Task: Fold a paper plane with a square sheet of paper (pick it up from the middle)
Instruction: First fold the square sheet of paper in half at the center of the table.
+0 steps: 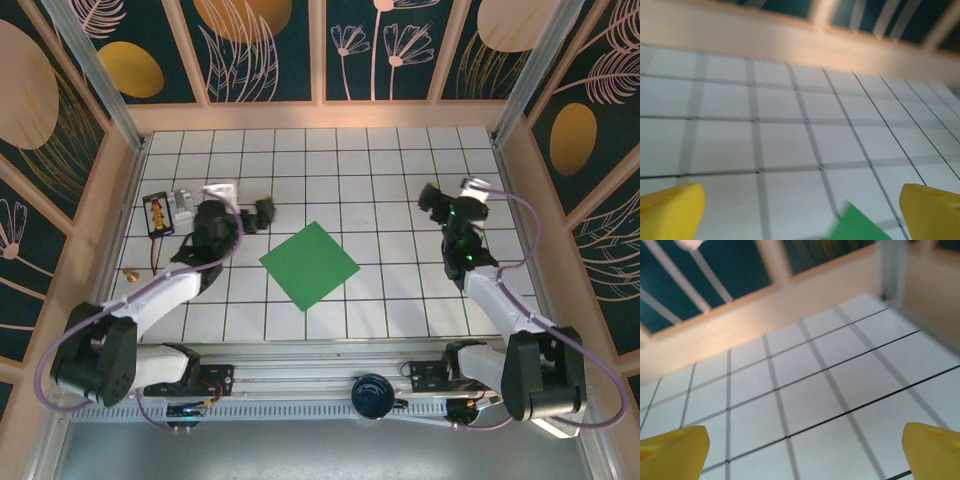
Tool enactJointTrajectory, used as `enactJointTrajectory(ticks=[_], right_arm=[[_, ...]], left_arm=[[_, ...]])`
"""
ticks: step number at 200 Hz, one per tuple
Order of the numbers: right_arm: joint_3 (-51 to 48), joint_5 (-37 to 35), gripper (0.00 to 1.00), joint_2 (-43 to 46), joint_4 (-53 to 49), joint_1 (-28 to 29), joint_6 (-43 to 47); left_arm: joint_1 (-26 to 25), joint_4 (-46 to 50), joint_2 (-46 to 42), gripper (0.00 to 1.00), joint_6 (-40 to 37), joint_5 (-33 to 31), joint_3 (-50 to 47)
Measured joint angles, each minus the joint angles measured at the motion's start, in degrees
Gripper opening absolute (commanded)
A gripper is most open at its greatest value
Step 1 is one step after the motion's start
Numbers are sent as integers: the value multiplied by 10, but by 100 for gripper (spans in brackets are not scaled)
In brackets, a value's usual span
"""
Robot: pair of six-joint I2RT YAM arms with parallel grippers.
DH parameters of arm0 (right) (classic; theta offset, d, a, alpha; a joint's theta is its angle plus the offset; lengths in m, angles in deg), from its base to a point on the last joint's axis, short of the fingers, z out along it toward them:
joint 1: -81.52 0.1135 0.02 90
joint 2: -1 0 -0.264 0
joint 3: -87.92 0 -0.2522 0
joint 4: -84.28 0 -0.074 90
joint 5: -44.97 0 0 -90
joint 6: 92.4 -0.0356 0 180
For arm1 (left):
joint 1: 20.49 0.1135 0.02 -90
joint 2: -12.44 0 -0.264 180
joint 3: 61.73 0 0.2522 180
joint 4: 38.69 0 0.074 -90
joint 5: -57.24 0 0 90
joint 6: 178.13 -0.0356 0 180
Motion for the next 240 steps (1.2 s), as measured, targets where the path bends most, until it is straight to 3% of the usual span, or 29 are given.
enactJointTrajectory(ticks=[28,64,98,147,240], right_arm=[[49,58,99,-33,-65,25,7],[45,124,98,-35,-102,28,8],[29,155,99,-35,-110,29,2],[11,172,99,-35,-116,30,-1],[-14,161,99,-25,-118,31,-2]], left_arm=[[-97,151,60,99,-22,13,86],[-148,330,120,99,-76,35,196],[-161,453,213,98,-143,28,291],[-163,566,303,99,-231,20,344],[-163,647,414,99,-279,50,442]])
